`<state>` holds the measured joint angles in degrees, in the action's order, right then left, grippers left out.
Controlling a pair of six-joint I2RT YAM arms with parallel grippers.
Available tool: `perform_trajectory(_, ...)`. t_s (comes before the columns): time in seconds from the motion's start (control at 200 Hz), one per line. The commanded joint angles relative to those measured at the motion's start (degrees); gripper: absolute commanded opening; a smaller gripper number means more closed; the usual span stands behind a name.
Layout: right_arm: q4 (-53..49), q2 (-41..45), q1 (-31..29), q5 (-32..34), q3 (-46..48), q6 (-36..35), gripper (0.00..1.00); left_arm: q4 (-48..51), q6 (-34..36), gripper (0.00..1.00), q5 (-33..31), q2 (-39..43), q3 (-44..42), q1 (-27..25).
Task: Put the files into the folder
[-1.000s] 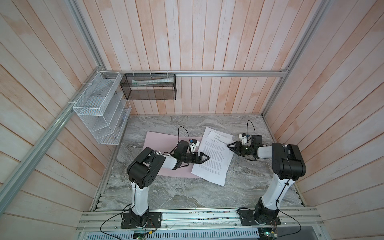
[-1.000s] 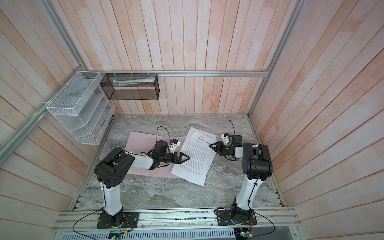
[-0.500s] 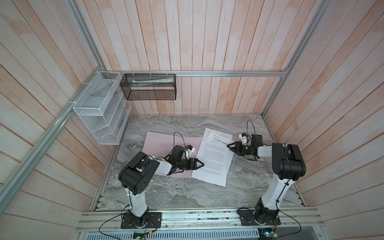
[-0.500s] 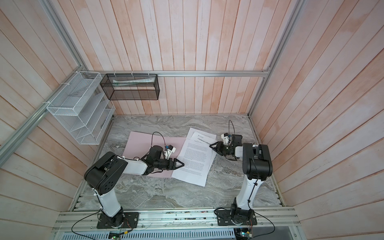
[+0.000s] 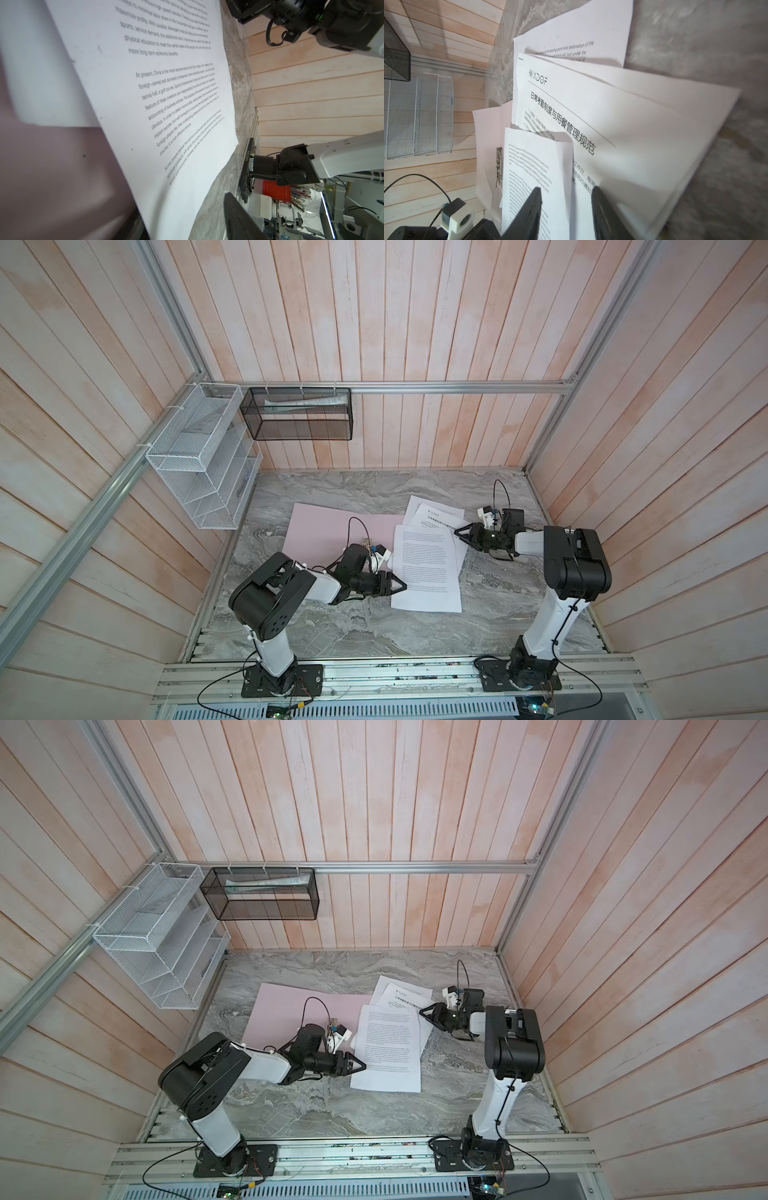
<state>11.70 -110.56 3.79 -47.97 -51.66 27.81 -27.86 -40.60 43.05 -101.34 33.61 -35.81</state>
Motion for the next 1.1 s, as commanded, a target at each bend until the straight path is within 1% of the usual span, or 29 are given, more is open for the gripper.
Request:
perform_trajectory(0.0,-2.76,-1.74,-0.62,2.38,0.3,-0.32,0.43,-0.68,-0.89,0.48,-0.69,-2.19,0.19,-0.19)
perform_trajectory(0.1,-1.82,-1.67,-0.8,1.42,1.02,0.35,0.42,-0.79,-1.15,0.38,-0.45,-3.09,1.32,-0.22)
perform_trajectory(0.16,-1.44,-1.41,-0.96,0.92,1.45,0.62,0.42,-1.01,-1.24,0.3,-0.18,-3.25,1.83,-0.24)
perform_trajectory(0.21,-1.25,-1.01,-0.98,0.77,1.69,0.9,0.41,-0.99,-1.31,0.21,-0.08,-3.25,2.29,-0.22)
perform_trajectory(0.26,-1.16,-0.65,-1.03,0.78,1.74,1.1,0.41,-0.88,-1.32,0.16,0.06,-2.79,2.58,-0.22)
perform_trajectory(0.265,-1.16,-0.59,-1.0,0.78,1.78,1.14,0.41,-0.84,-1.32,0.13,0.06,-2.75,2.59,-0.22)
perform_trajectory(0.295,-1.16,-0.32,-0.98,0.77,1.76,1.23,0.41,-0.63,-1.32,0.08,0.16,-2.41,2.85,-0.22)
perform_trajectory(0.31,-1.28,-0.15,-1.0,0.77,1.79,1.27,0.41,-0.58,-1.32,0.03,0.09,-2.12,2.86,-0.22)
perform_trajectory(0.335,-1.25,0.17,-1.02,0.76,1.77,1.43,0.41,-0.38,-1.32,0.0,0.04,-1.56,3.0,-0.23)
perform_trajectory(0.47,-0.54,2.5,-0.98,0.39,2.75,2.8,0.42,1.5,-1.66,0.0,-0.87,2.81,3.77,-0.06)
perform_trajectory(0.55,0.49,4.22,-1.07,-0.91,3.79,4.16,0.43,1.36,-3.37,0.0,-1.18,6.21,4.16,0.59)
perform_trajectory(0.685,0.19,7.11,-1.57,-1.87,4.7,4.95,0.44,1.72,-5.49,0.0,-0.43,10.92,5.85,1.94)
perform_trajectory(0.835,0.18,9.92,-2.97,-3.18,6.37,5.44,0.45,1.68,-7.05,0.0,1.41,13.41,7.78,3.35)
perform_trajectory(0.985,2.67,11.42,-4.58,-4.92,8.43,7.49,0.49,1.85,-7.47,0.0,2.46,15.09,9.14,4.08)
perform_trajectory(1.095,9.65,10.91,-4.94,-9.42,10.27,12.16,0.52,4.34,-5.46,0.0,2.0,16.53,9.48,4.26)
